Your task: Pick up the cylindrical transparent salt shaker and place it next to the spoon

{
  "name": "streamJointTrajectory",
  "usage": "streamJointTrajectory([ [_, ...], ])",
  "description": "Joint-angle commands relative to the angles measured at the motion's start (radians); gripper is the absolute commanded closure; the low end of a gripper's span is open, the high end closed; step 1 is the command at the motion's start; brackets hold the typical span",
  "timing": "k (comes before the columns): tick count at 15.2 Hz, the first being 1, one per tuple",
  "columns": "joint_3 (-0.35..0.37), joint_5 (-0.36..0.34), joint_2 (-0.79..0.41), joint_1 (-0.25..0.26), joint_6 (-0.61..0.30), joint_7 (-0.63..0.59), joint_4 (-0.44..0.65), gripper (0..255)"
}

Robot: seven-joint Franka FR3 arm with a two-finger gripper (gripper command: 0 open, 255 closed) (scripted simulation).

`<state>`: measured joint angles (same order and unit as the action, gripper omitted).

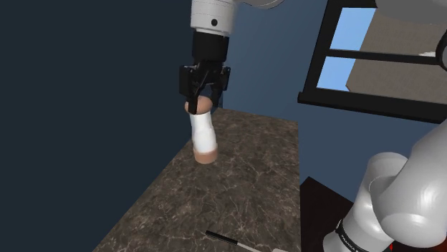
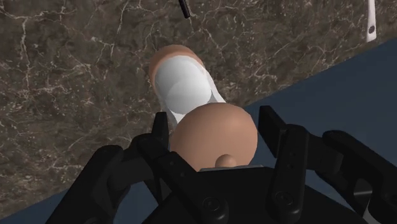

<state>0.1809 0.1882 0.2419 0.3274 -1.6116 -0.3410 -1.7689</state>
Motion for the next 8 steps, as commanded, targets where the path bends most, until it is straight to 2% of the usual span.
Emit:
streamJointTrajectory([
  [1, 0.037, 0.003, -0.004, 0.021, -0.014, -0.057, 0.000, 255],
  [8, 0.154, -0.015, -0.086, 0.085, -0.038, -0.239, 0.085, 255],
])
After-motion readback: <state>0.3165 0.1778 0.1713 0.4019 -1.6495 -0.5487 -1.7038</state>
